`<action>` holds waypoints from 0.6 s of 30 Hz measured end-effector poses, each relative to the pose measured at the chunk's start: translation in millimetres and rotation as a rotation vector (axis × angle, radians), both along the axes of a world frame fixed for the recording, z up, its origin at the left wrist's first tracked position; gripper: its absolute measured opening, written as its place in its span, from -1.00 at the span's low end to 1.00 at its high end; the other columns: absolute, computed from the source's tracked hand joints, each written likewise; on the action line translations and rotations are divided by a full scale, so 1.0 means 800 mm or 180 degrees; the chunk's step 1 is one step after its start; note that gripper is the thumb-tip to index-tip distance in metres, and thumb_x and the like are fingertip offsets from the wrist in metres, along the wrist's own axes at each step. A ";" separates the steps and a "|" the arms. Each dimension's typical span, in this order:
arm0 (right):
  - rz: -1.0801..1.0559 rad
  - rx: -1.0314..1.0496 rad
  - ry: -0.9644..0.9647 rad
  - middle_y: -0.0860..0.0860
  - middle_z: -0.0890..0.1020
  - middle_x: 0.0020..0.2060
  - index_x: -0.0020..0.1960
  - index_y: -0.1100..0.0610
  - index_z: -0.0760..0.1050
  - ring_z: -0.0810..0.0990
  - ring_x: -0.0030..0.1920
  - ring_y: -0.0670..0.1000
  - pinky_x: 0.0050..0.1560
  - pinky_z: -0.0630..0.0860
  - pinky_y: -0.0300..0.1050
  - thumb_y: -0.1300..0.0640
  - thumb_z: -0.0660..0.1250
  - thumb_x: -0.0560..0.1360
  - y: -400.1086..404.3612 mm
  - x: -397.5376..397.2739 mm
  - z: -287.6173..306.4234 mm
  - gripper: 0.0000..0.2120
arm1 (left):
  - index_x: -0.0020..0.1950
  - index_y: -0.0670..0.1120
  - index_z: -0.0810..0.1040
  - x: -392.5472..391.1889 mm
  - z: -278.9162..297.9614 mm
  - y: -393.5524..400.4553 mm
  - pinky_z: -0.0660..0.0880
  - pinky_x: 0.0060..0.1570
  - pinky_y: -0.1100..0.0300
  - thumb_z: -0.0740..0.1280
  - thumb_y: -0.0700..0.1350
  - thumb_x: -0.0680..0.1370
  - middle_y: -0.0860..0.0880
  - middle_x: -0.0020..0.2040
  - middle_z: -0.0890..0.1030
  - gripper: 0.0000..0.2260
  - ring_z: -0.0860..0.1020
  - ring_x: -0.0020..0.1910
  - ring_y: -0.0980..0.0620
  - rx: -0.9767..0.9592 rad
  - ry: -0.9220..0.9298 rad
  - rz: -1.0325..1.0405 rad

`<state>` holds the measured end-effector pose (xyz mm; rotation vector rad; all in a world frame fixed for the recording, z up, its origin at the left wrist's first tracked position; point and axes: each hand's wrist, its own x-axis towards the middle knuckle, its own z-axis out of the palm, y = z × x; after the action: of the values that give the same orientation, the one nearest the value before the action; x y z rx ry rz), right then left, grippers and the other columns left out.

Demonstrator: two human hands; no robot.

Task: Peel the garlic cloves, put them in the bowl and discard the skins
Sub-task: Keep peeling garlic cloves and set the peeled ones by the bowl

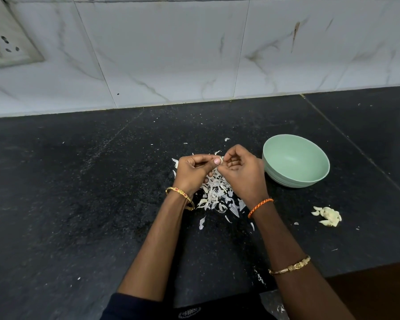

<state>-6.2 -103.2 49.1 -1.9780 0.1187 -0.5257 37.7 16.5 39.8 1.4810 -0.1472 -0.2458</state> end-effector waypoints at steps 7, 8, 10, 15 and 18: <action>-0.0029 0.0159 -0.0018 -0.08 0.50 -0.38 -0.21 0.12 0.44 0.45 -0.43 -0.25 -0.36 0.42 -0.41 0.27 0.46 0.40 -0.001 0.003 0.001 -0.80 | -0.04 -0.20 0.64 0.001 -0.001 0.000 0.38 -0.53 0.39 0.39 -0.29 0.49 0.08 -0.39 0.62 -0.92 0.45 -0.50 0.23 -0.0193 0.0227 -0.0100; -0.0056 0.0201 -0.0005 -0.08 0.50 -0.37 -0.21 0.08 0.44 0.45 -0.41 -0.25 -0.33 0.44 -0.41 0.29 0.46 0.40 -0.001 0.004 -0.001 -0.79 | -0.02 -0.21 0.64 0.001 -0.001 0.000 0.39 -0.52 0.39 0.38 -0.28 0.50 0.08 -0.38 0.62 -0.91 0.46 -0.49 0.23 -0.0241 0.0302 -0.0117; -0.0091 0.0235 0.0063 -0.08 0.54 -0.33 -0.18 0.06 0.48 0.47 -0.36 -0.25 -0.27 0.47 -0.40 0.32 0.42 0.41 -0.004 0.004 -0.005 -0.80 | 0.00 -0.20 0.63 0.002 -0.001 0.001 0.42 -0.49 0.39 0.37 -0.26 0.51 0.06 -0.34 0.62 -0.90 0.48 -0.44 0.22 -0.0391 0.0475 -0.0151; 0.0159 -0.0116 0.0326 -0.05 0.61 -0.28 -0.04 0.18 0.61 0.53 -0.31 -0.23 -0.23 0.49 -0.39 0.25 0.40 0.46 -0.007 0.003 -0.016 -0.91 | -0.03 -0.10 0.63 0.005 -0.002 0.002 0.37 -0.46 0.38 0.39 -0.18 0.51 0.03 -0.27 0.59 -0.93 0.44 -0.39 0.19 -0.0508 0.0746 -0.0208; 0.0170 -0.0663 0.0163 0.06 0.61 -0.26 -0.08 0.23 0.63 0.53 -0.27 -0.09 -0.25 0.45 -0.31 0.22 0.35 0.53 -0.006 0.007 -0.018 -0.90 | -0.06 -0.10 0.64 0.005 -0.003 0.000 0.30 -0.50 0.35 0.43 -0.15 0.48 0.01 -0.24 0.58 -0.93 0.36 -0.42 0.17 -0.0275 0.0778 -0.0137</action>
<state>-0.8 -108.0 35.1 -2.1921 0.0441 -0.4683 41.8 16.8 37.1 1.3513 0.0072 -0.4473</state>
